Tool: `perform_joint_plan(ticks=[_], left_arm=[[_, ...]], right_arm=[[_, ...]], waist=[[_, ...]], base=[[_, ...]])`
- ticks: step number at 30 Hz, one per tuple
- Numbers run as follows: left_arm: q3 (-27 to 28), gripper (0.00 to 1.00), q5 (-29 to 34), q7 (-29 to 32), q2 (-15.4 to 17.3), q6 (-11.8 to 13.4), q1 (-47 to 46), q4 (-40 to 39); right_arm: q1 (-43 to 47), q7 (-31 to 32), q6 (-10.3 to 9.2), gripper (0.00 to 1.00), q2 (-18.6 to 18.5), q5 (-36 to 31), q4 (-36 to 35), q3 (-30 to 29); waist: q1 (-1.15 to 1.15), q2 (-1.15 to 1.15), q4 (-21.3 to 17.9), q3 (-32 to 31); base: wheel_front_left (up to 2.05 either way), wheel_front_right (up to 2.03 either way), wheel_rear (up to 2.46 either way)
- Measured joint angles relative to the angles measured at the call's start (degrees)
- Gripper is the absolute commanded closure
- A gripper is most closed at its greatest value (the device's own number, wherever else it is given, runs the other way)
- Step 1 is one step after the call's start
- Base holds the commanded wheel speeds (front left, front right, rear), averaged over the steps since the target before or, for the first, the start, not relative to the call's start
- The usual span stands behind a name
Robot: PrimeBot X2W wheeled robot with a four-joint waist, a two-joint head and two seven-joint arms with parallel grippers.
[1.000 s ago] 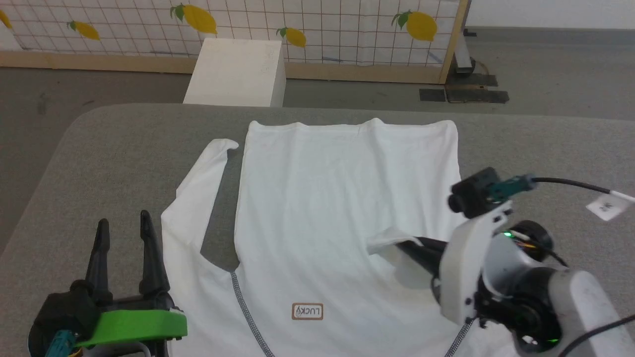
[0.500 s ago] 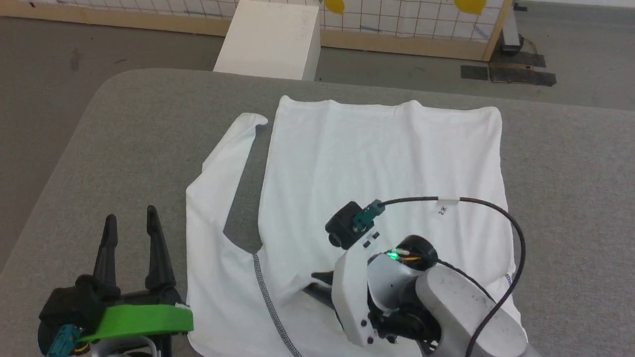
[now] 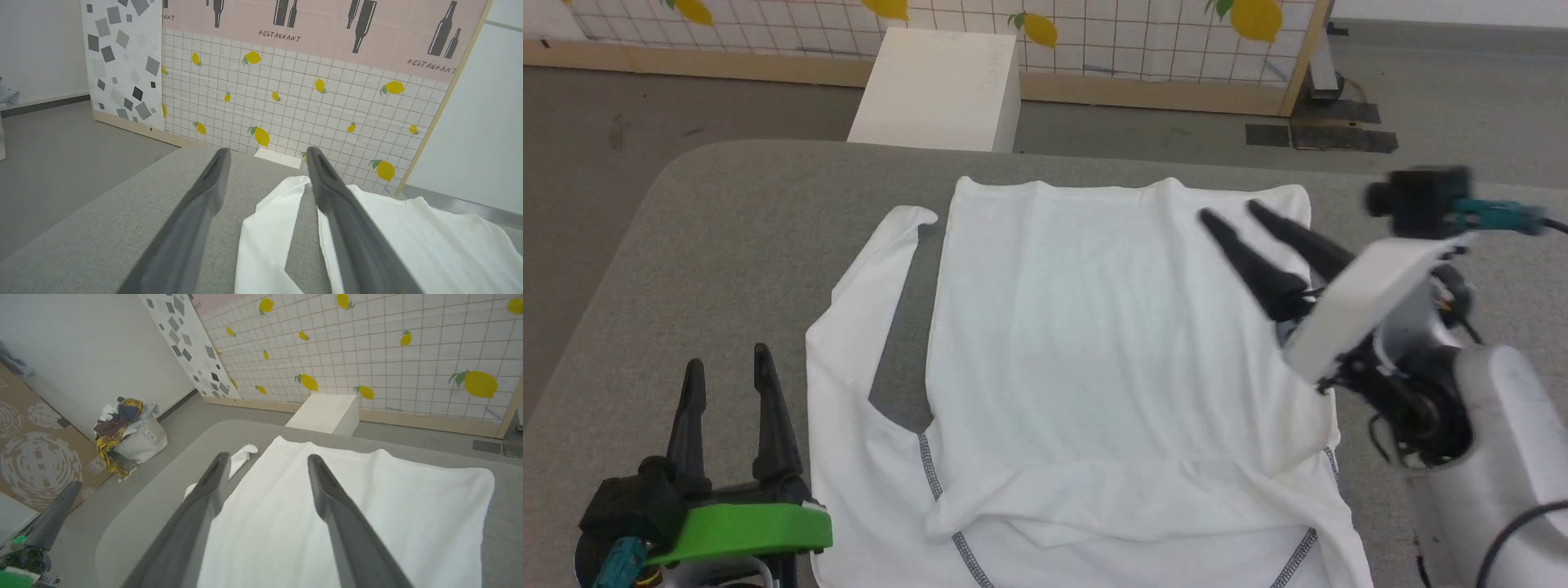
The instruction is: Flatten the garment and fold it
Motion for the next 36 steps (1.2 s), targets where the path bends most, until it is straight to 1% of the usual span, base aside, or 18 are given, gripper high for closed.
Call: perform_joint_plan(ticks=[3,6,10,13,17,20,24,29,33,36], left_arm=[[0.21,0.00,0.23,0.00,0.00,-0.04,0.13,0.09],[0.40,0.00,0.27,0.00,0.00,-0.07,0.25,0.38],[0.36,0.00,0.27,0.00,0.00,-0.13,0.25,0.77],[0.24,0.00,0.26,0.00,0.00,-0.14,0.24,1.24],[0.30,0.00,-0.46,0.26,0.16,-1.00,-0.47,3.16],[0.57,0.00,-1.61,3.36,1.90,-2.15,-4.45,5.52],[1.66,0.00,-4.55,10.79,6.30,-3.46,-14.44,9.10],[1.76,0.00,-7.98,24.58,12.18,-4.26,-28.86,15.82],[2.79,0.00,-11.61,37.46,15.14,-2.65,-39.22,21.29],[1.65,0.00,-11.81,45.68,17.67,-1.75,-44.58,23.19]], right_arm=[[3.01,-3.74,-0.01,0.00,0.54,-3.22,-1.05,-9.64],[6.36,-6.41,-0.01,0.00,1.97,-6.76,-1.65,-18.94],[10.46,-9.45,-0.01,0.00,4.12,-9.78,-2.80,-27.26],[13.57,-10.28,-0.01,0.00,5.00,-10.71,-3.22,-31.31],[15.40,-10.79,-0.01,0.00,5.50,-10.62,-3.86,-33.68],[15.68,-10.79,-0.01,0.00,5.57,-9.51,-4.56,-34.50],[15.59,-10.59,-0.01,0.00,5.60,-9.12,-6.72,-35.28],[14.15,-9.65,-0.01,0.00,5.60,-9.02,-8.94,-36.66],[12.49,-9.15,-0.01,0.00,5.63,-8.73,-10.49,-37.07],[11.51,-9.16,-0.01,0.00,5.64,-8.28,-10.65,-37.02]], waist=[[0.00,0.00,-0.97,-0.47],[0.00,0.00,-1.98,-0.86],[0.00,0.00,-3.10,-1.09],[0.00,0.00,-3.94,-0.96],[0.00,0.00,-4.65,0.04],[0.00,0.00,-4.93,1.38],[0.00,0.00,-5.23,4.12],[0.00,0.00,-5.63,8.81],[0.00,0.00,-6.06,13.01],[0.01,0.00,-6.55,16.07]], base=[[0.00,0.00,0.00],[0.00,0.00,0.00],[0.00,0.00,0.00],[0.00,0.00,0.00],[0.00,0.00,0.00],[0.00,0.00,0.00],[0.00,0.00,0.00],[0.00,0.00,0.00],[0.00,0.00,0.00],[0.00,0.00,0.00]])
